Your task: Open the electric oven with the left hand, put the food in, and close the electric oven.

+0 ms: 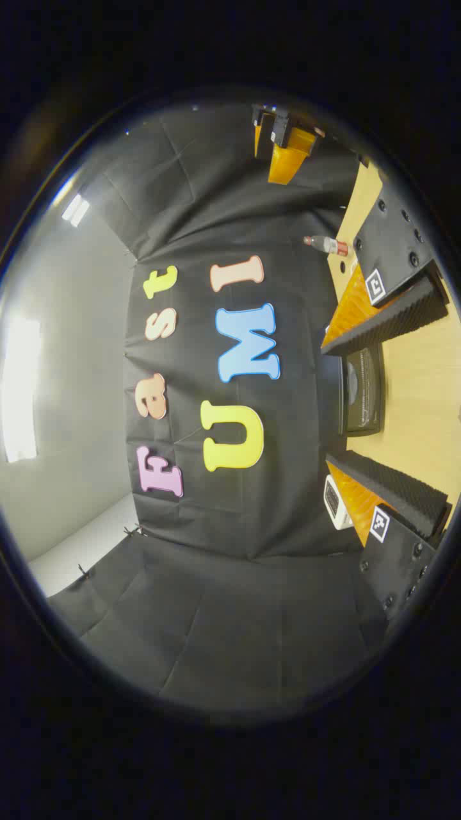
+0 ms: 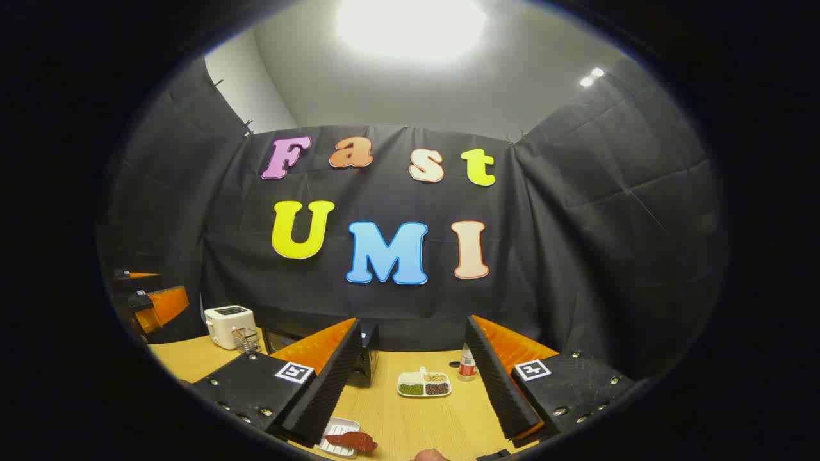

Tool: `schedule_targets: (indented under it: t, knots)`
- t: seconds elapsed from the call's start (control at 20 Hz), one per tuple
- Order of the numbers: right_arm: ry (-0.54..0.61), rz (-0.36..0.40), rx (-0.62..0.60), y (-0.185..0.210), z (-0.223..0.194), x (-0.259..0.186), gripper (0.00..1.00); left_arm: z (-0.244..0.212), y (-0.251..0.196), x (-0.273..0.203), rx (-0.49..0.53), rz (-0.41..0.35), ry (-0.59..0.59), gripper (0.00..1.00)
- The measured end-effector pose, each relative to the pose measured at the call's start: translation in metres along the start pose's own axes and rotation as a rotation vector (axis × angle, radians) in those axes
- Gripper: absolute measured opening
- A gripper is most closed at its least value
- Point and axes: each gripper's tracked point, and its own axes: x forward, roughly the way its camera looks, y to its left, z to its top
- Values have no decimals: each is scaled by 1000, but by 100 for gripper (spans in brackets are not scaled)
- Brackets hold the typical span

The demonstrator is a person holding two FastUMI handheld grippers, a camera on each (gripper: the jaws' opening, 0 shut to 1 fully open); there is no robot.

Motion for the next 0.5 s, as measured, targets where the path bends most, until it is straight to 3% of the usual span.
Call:
schedule_targets:
  t: [0.5]
  knots:
    - [-3, 34, 5, -5, -1, 1, 98, 11, -15, -8, 17, 15, -20, 100]
